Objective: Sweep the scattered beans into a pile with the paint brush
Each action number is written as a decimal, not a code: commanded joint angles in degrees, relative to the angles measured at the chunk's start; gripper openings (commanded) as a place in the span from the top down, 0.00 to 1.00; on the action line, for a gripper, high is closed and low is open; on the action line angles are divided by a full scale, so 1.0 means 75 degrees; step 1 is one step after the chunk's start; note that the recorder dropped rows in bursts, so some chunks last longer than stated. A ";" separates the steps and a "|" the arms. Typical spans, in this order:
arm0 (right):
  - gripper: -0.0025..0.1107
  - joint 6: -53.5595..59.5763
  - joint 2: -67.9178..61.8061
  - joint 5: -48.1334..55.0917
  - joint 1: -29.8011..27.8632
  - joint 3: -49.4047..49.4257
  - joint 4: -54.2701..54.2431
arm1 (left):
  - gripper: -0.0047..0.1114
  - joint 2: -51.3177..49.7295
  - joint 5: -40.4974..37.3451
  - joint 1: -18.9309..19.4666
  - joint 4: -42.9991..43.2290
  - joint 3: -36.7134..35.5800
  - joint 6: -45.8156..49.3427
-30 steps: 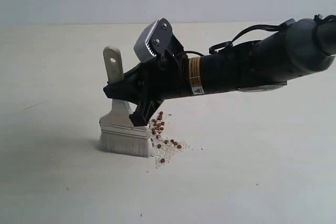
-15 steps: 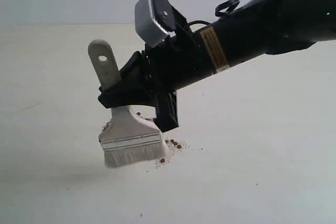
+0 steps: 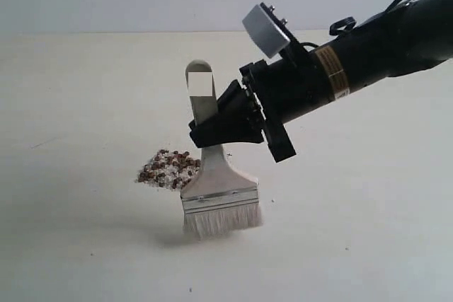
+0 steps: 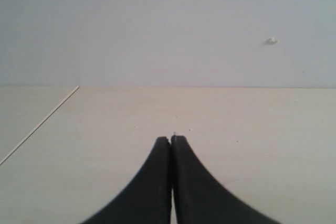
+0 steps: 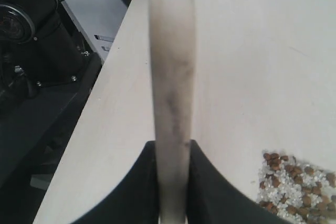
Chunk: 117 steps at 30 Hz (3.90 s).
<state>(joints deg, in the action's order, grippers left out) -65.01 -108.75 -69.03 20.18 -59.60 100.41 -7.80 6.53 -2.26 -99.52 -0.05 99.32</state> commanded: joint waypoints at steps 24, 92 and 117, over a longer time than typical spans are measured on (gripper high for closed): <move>0.98 0.0684 -0.1761 -0.0124 -0.0047 -0.2020 -0.0061 | 0.96 0.0041 -0.0019 -0.0026 -0.0057 0.0007 -0.0041; 0.98 -0.7529 -0.1005 1.6727 0.6197 -0.0734 -0.2411 | 0.96 0.0041 -0.0019 -0.0026 -0.0057 0.0007 -0.0041; 0.98 -0.6147 -0.0173 1.7324 0.6197 -0.1257 -0.2249 | 0.96 0.0041 -0.0019 -0.0026 -0.0057 0.0007 -0.0041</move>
<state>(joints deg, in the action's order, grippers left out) -114.62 -111.88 58.81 66.56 -68.67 81.92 -7.80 6.53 -2.26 -99.52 -0.05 99.32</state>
